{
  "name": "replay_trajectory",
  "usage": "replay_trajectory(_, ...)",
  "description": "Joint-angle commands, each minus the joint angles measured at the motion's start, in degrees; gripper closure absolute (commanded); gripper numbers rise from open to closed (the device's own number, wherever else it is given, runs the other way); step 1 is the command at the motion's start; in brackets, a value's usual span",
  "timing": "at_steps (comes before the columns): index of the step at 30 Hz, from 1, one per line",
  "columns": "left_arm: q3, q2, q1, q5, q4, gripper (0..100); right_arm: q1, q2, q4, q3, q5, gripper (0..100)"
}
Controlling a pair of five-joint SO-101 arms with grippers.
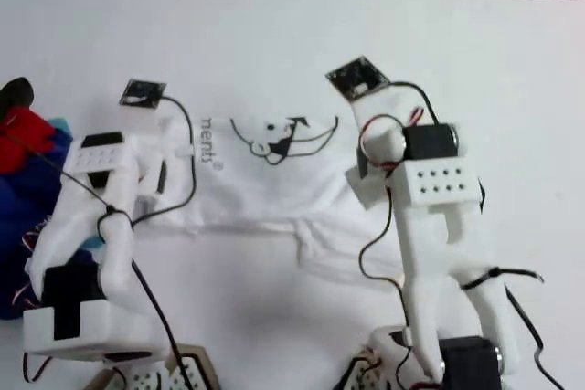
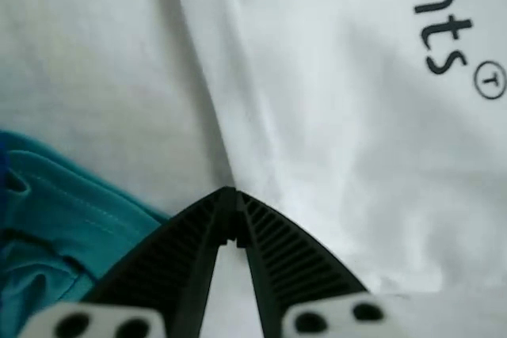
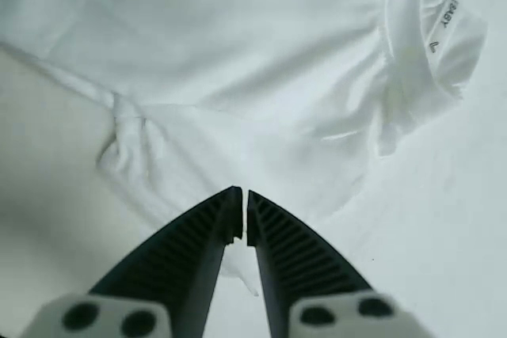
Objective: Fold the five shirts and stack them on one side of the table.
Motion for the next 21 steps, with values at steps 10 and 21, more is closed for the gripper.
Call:
replay_trajectory(10,-2.24,-12.4,2.81,0.26,6.24,97,-0.13,-6.81,-3.3,8.09,-0.35,97.9)
replay_trajectory(21,9.27,-13.8,6.77,-1.67,1.85,97,-0.13,-6.73,-5.05,10.02,-0.35,97.9)
